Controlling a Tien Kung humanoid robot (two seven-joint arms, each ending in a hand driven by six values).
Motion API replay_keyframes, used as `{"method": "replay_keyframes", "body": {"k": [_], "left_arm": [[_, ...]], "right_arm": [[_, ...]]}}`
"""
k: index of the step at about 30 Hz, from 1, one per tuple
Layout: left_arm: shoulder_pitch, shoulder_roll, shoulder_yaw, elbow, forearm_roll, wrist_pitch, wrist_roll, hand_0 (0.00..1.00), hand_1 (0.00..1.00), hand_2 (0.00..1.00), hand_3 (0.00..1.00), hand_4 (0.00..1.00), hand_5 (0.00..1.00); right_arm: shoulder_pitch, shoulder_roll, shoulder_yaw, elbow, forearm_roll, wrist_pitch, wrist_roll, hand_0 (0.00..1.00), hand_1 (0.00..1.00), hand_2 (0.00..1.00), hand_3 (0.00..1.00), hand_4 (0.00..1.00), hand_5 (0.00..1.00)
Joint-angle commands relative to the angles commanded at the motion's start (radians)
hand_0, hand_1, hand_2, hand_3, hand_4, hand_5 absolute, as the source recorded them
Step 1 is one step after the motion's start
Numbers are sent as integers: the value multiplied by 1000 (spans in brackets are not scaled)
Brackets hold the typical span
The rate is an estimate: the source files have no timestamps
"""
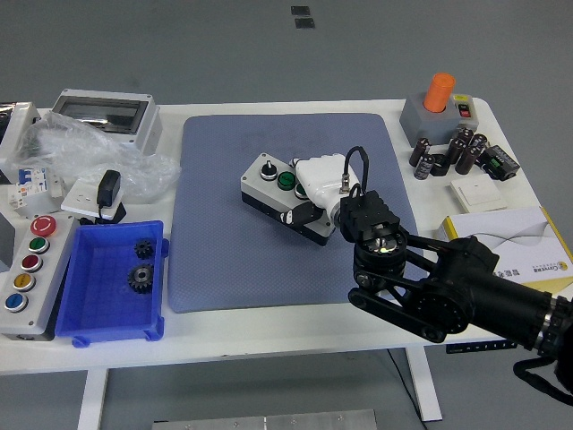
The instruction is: Pick up the button,place it on the desk,press the button,press the button
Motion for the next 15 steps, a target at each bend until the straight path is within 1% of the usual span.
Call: {"method": "replay_keyframes", "body": {"k": [4, 8, 10, 15], "left_arm": [[-5, 2, -7, -1, 9, 1, -2, 624, 636, 586, 617, 655, 361], [-8, 3, -7, -1, 10, 2, -3, 624, 636, 586, 617, 655, 361], [-8, 3, -5, -1, 8, 2, -3, 624, 636, 586, 618, 657, 365], [-7, 3, 1, 0, 2, 2, -2, 624, 636, 586, 618, 657, 367]], "right_arm": [[16, -13, -33, 18, -4, -51, 0, 153, 377, 339, 405, 466, 2], [53, -43, -101, 47, -7, -94, 4, 153, 377, 339, 405, 466, 2], [73, -59, -138, 58, -13, -108, 32, 163, 390, 337, 407, 467, 2], [123, -100, -247, 74, -22, -152, 143, 154, 402, 337, 408, 471, 2]]}}
